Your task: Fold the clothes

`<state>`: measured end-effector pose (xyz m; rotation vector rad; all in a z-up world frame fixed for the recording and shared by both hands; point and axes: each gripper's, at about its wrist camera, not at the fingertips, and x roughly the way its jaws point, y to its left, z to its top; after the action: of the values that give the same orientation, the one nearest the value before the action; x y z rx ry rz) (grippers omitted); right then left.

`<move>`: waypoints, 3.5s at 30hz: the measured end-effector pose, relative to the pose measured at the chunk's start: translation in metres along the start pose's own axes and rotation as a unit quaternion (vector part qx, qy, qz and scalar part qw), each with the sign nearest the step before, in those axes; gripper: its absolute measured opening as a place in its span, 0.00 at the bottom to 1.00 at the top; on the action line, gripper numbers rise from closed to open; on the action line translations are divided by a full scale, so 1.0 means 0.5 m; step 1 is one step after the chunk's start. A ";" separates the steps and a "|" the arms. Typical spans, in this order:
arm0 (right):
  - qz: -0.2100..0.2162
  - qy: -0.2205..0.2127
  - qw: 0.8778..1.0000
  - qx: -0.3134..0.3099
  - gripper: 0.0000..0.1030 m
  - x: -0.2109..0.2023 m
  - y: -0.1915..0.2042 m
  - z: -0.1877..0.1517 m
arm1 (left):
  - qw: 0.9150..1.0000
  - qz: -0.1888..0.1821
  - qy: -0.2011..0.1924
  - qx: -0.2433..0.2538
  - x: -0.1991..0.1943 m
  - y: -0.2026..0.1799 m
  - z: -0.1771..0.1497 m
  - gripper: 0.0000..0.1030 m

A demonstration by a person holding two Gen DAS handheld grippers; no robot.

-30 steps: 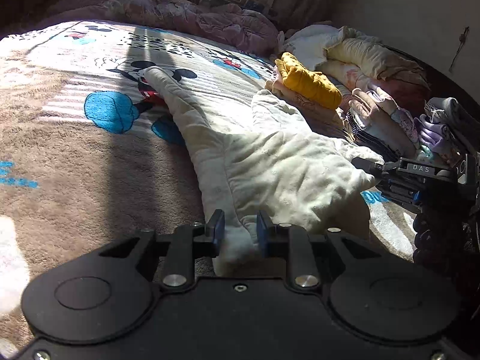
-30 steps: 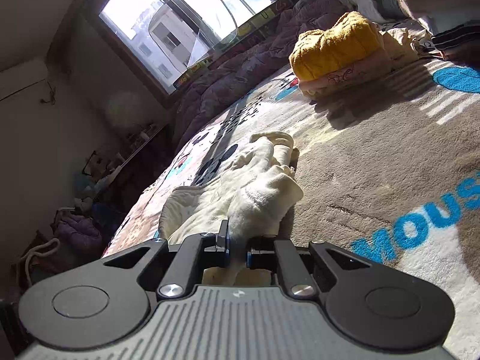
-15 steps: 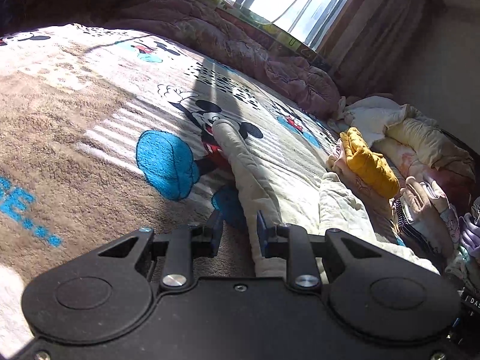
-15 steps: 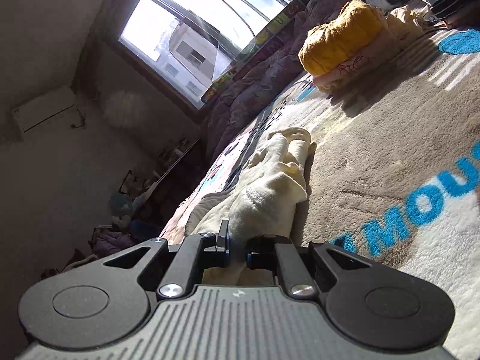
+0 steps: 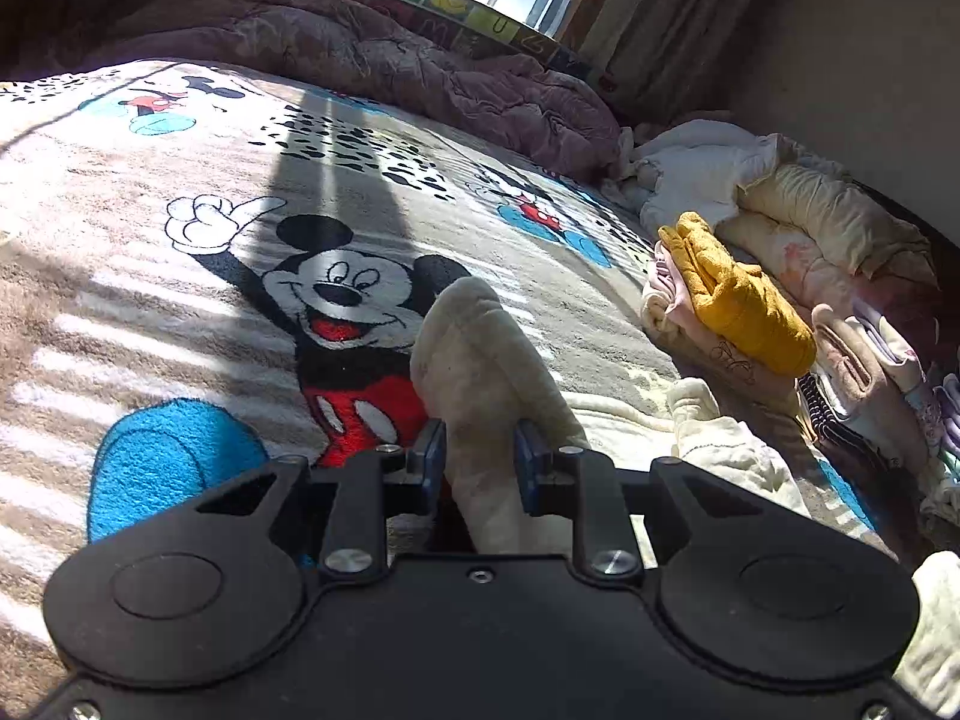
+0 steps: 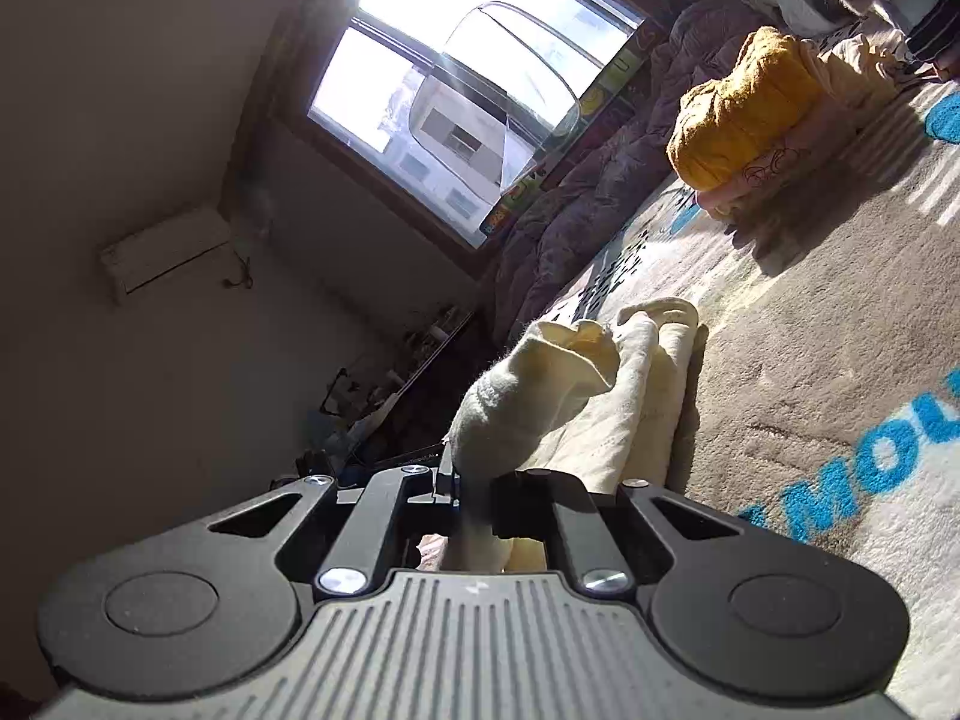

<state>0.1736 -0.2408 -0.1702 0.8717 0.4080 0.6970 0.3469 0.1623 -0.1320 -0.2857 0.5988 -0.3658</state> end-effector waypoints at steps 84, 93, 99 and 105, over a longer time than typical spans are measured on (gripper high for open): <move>0.020 0.023 0.998 0.064 0.12 0.033 -0.038 -0.030 | 0.990 -0.029 0.078 0.116 0.118 -0.066 0.002 0.31; 0.004 0.020 0.999 0.046 0.11 0.035 -0.036 -0.035 | 0.994 -0.058 0.027 0.086 0.015 -0.072 0.019 0.42; 0.007 0.017 0.999 0.043 0.12 0.035 -0.032 -0.035 | 0.993 -0.030 0.029 0.108 -0.059 -0.076 -0.008 0.36; 0.014 0.014 0.999 0.030 0.12 0.037 -0.022 -0.032 | 0.982 -0.025 0.099 0.160 0.014 -0.104 -0.084 0.33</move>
<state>0.1815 -0.2240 -0.1892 0.9265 0.4455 0.7262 0.3144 0.1064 -0.1495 0.0450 0.7168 -0.5363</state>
